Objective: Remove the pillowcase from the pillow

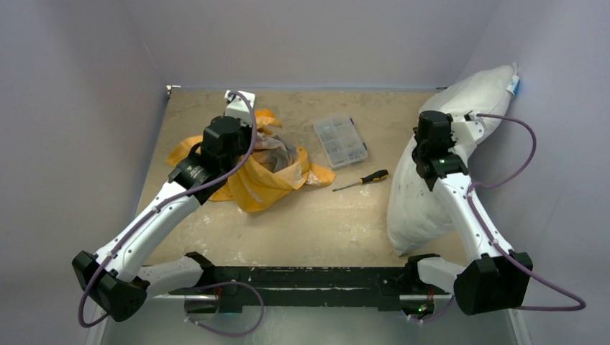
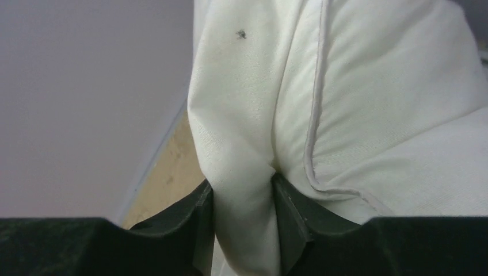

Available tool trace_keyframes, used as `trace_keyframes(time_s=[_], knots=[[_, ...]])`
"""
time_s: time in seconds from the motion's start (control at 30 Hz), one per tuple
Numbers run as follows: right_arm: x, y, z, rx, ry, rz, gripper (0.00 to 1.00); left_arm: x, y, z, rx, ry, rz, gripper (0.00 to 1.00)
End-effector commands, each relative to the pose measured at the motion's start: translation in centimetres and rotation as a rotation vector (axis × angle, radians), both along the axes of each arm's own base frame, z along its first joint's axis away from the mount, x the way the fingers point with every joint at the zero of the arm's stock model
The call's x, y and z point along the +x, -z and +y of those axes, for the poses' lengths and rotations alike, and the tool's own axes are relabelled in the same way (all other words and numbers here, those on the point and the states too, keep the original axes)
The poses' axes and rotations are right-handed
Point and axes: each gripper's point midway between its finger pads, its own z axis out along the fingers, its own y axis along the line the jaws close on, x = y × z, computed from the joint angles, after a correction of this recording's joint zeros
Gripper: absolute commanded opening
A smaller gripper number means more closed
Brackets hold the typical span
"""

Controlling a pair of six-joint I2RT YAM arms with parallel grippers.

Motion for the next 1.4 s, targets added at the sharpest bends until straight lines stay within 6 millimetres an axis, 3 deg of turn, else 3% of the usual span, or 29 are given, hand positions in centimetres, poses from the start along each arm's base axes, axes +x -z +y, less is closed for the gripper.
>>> trace_keyframes(time_s=[0.0,0.17,0.37,0.47,0.6,0.8,0.87,1.03,1.37], knots=[[1.1,-1.8,1.4,0.082,-0.037,-0.112,0.51,-1.9,1.8,0.3,-0.074,-0.006,0.067,0.29],[-0.4,-4.4,0.6,0.058,-0.018,-0.165,0.75,-3.6,2.2,2.2,-0.099,-0.071,0.083,0.56],[-2.8,-7.0,-0.9,0.064,0.066,-0.197,0.94,-6.5,-1.9,5.1,-0.184,-0.130,-0.030,0.77],[-4.3,-9.4,-1.5,0.053,0.085,-0.235,0.99,-8.0,-4.3,6.8,-0.218,-0.158,-0.102,0.78],[-7.4,-13.6,-2.6,0.026,0.112,-0.319,0.99,-9.6,-5.9,8.8,-0.235,-0.200,-0.160,0.79],[-14.5,-20.7,-4.0,-0.047,0.107,-0.531,0.99,-11.6,-6.7,11.0,-0.244,-0.239,-0.219,0.79],[-16.7,-21.8,-4.3,-0.088,0.096,-0.588,0.99,-12.2,-6.9,11.6,-0.257,-0.247,-0.250,0.79],[-20.7,-22.3,-5.1,-0.175,0.105,-0.663,0.99,-13.5,-6.7,13.2,-0.306,-0.279,-0.345,0.81],[-23.6,-20.8,-5.5,-0.202,0.112,-0.754,0.99,-14.0,-2.1,14.6,-0.363,-0.347,-0.402,0.83]])
